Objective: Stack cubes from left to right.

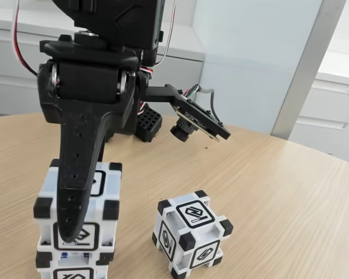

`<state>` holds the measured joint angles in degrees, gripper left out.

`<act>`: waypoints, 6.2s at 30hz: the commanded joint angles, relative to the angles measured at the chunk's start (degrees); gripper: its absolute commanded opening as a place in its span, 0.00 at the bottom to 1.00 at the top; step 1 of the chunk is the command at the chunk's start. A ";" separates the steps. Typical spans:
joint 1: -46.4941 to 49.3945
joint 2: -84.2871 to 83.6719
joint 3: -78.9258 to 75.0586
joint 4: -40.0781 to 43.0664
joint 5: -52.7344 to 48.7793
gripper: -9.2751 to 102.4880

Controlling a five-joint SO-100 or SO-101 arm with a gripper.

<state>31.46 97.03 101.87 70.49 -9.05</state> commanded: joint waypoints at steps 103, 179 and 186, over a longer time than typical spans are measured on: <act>-21.97 -9.40 -3.08 -1.67 6.33 0.26; -0.88 2.20 -23.20 22.76 1.67 0.26; -0.88 2.02 -26.19 22.94 2.55 0.26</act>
<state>30.15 98.79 78.75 93.25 -7.12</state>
